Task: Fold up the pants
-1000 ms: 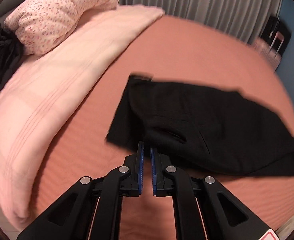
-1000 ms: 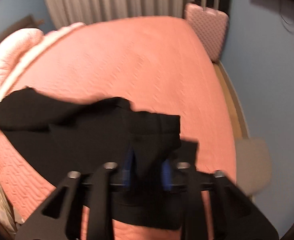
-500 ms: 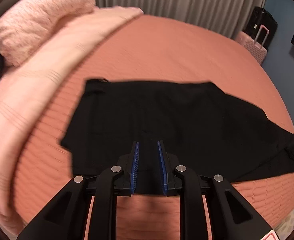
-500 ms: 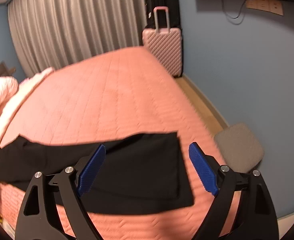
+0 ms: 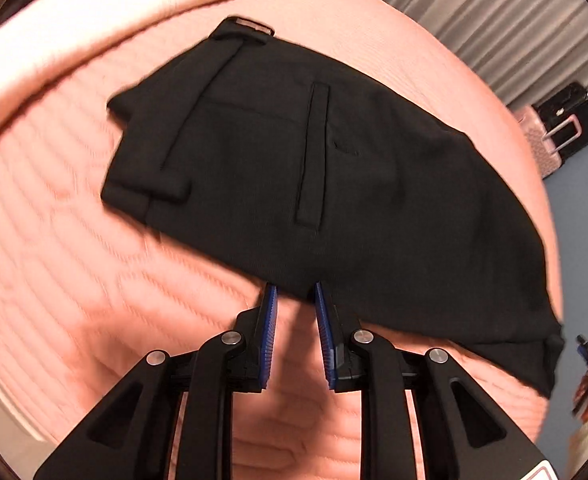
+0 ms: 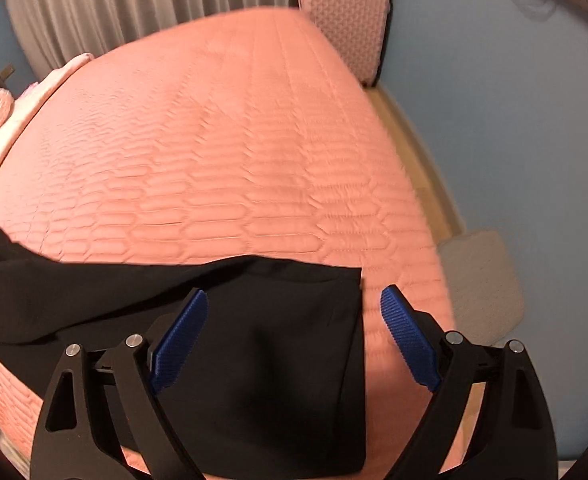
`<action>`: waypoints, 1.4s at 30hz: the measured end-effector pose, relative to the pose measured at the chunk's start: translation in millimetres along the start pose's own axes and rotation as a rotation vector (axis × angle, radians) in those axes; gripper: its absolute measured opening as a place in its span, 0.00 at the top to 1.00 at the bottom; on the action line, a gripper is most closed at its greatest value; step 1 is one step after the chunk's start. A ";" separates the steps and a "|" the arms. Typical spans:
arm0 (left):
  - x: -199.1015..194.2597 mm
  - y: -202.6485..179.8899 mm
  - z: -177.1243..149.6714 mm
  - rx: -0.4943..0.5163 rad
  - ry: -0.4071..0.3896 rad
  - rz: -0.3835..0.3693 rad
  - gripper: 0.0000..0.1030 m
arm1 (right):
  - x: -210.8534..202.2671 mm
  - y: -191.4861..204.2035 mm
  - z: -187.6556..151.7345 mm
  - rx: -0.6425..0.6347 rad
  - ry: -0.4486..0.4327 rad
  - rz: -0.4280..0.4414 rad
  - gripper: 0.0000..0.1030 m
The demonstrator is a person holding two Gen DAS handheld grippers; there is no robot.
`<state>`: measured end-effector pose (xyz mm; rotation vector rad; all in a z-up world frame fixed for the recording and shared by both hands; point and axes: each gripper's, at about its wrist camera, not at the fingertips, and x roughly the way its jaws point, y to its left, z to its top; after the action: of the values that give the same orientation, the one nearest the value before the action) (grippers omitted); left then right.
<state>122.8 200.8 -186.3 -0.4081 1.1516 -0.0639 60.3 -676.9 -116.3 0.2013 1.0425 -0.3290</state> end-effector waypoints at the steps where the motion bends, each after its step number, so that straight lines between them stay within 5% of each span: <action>1: 0.9 -0.1 1.3 0.003 0.002 0.012 0.79 | 10.8 -7.6 2.3 0.020 0.014 0.004 0.16; 2: 2.3 -0.8 2.4 -0.002 0.003 0.021 0.79 | 20.1 -13.2 2.6 0.035 0.026 0.034 0.18; 5: 2.2 -4.9 5.6 0.001 0.003 0.049 0.79 | 39.1 -15.4 1.6 0.015 0.086 0.087 0.74; 6: 2.4 -7.3 6.8 0.002 0.004 0.058 0.79 | 34.2 -11.9 3.6 -0.019 0.072 0.113 1.00; 9: 3.2 -16.6 11.4 0.006 0.018 0.099 0.79 | -17.2 -2.7 23.4 -0.085 -0.094 0.167 1.00; 12: 4.7 -25.6 19.2 0.038 0.035 0.130 0.79 | -121.2 2.8 42.0 -0.182 -0.392 0.246 1.00; 14: 5.4 -28.6 20.9 0.045 0.038 0.132 0.79 | -157.5 7.8 38.8 -0.305 -0.407 0.154 1.00; 16: 7.6 -33.7 23.3 0.048 0.038 0.135 0.79 | -128.5 -6.5 29.6 -0.281 -0.201 0.172 0.96; 20: 7.7 -32.0 15.1 0.045 0.019 0.149 0.77 | -39.8 -25.9 -3.4 -0.268 0.034 0.064 0.92; 26: -5.8 -44.3 4.4 0.066 0.004 0.262 0.59 | 10.5 -34.0 -4.3 -0.139 0.047 0.163 0.92; 32: -33.4 -66.5 -8.8 0.061 -0.086 0.224 0.59 | 8.6 -41.3 -7.6 -0.113 -0.006 0.149 0.89; 34: -41.2 -82.2 -13.4 0.092 -0.120 0.206 0.53 | -2.5 -48.3 -10.3 -0.073 -0.083 0.173 0.60; 38: -48.6 -120.3 -19.5 0.170 -0.142 0.165 0.53 | -41.6 -58.5 -27.6 -0.018 -0.374 0.253 0.54; 39: -48.9 -128.9 -22.2 0.182 -0.139 0.147 0.53 | -45.3 -57.8 -30.3 -0.020 -0.404 0.244 0.25; 40: -48.6 -141.5 -24.5 0.194 -0.133 0.125 0.53 | -42.7 -54.1 -28.8 -0.032 -0.370 0.191 0.06; 42: -49.9 -159.5 -28.9 0.211 -0.120 0.081 0.52 | -28.3 -49.9 -23.3 -0.075 -0.269 0.185 0.04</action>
<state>101.5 58.0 -97.4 -0.1756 1.0302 -0.0879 10.4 -711.3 -103.6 0.1787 0.7627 -0.1440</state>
